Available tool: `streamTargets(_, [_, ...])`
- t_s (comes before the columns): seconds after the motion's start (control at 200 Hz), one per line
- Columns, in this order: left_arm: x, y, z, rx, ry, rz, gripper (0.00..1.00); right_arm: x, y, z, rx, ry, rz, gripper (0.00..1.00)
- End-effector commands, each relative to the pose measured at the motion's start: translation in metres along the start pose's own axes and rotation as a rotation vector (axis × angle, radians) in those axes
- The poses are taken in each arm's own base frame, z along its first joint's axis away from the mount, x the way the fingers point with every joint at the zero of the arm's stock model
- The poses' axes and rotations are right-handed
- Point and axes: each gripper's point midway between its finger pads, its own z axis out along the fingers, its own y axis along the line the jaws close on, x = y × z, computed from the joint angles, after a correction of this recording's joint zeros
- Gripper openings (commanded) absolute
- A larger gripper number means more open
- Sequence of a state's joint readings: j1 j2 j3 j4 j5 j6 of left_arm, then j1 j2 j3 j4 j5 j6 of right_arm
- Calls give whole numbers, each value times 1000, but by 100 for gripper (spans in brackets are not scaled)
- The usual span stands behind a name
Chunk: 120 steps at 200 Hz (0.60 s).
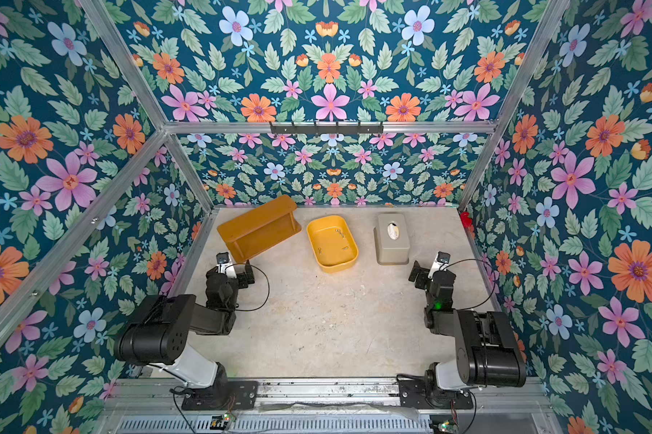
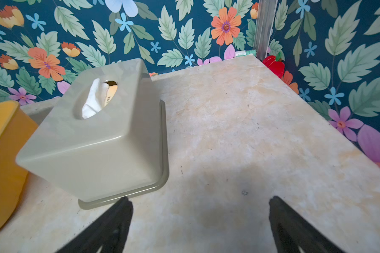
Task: Take out the screws from the storage box
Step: Move the storage box to the center of the board.
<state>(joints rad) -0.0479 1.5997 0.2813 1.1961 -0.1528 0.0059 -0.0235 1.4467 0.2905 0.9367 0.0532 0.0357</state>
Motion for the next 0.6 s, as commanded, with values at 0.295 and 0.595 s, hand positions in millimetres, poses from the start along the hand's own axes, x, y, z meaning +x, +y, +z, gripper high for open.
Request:
streamTargets(0.295, [-8, 0, 1, 3, -28, -12, 99, -2, 2, 1, -10, -5, -5, 100])
streamTargets(0.595, [-7, 0, 2, 7, -25, -16, 99, -2, 2, 1, -9, -7, -3, 100])
